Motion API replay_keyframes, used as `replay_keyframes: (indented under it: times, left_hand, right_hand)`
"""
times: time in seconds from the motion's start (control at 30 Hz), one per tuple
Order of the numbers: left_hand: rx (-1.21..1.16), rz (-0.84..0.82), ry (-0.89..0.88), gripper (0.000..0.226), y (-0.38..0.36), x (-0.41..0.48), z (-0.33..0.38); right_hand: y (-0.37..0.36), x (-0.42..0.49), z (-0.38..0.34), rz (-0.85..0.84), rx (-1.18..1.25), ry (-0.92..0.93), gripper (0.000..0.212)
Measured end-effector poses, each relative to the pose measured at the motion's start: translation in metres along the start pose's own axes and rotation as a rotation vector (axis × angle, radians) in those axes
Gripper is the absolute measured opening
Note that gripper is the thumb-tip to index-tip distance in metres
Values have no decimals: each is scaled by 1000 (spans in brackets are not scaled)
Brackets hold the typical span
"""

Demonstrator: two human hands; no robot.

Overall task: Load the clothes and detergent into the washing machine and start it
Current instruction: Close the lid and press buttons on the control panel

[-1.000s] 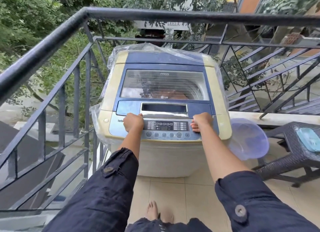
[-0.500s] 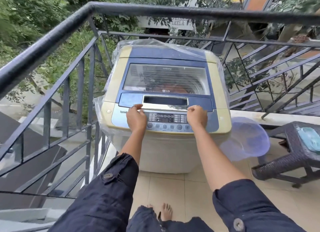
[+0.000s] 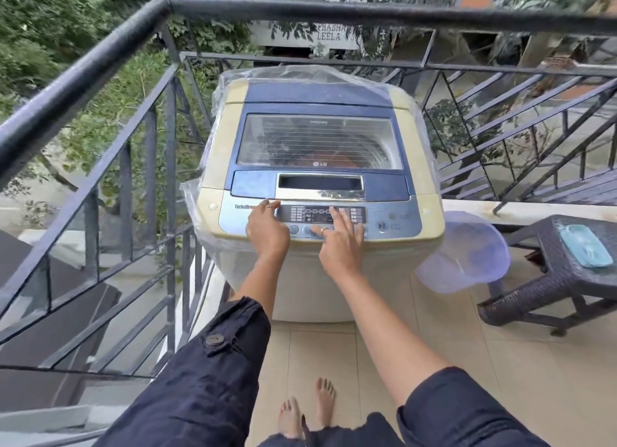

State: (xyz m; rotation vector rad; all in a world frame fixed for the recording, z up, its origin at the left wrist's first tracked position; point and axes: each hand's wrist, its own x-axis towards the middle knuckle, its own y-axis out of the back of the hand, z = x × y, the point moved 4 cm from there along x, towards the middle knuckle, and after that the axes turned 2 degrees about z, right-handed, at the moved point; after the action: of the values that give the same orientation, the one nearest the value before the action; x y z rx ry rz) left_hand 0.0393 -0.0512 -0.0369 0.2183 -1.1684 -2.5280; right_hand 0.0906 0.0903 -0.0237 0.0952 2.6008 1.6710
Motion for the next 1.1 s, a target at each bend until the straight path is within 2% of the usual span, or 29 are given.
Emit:
replay_keyframes:
  times: [0.43,0.67,0.9,1.0,1.1]
  left_hand:
    - [41,-57,-84,45,-2,-4,-5]
    - [20,-59,-89,46,-1,-8,-6]
    - [1,-58,-63,47,-3,-11,-1]
    - [-22,-58,-22,48,-2,-14,4]
    - [-26,-49,-8,50,-4,-16,9]
  right_hand:
    - [-4,-14,-15,-6,-86,-31,55]
    - [-8,-19,-26,10,-149,-30,38]
    - [-7,-16,-18,-6,-74,-62,50]
    - [-3,-16,-7,31,-28,-101,60]
    - [2,-16,12,99,6,-188,61]
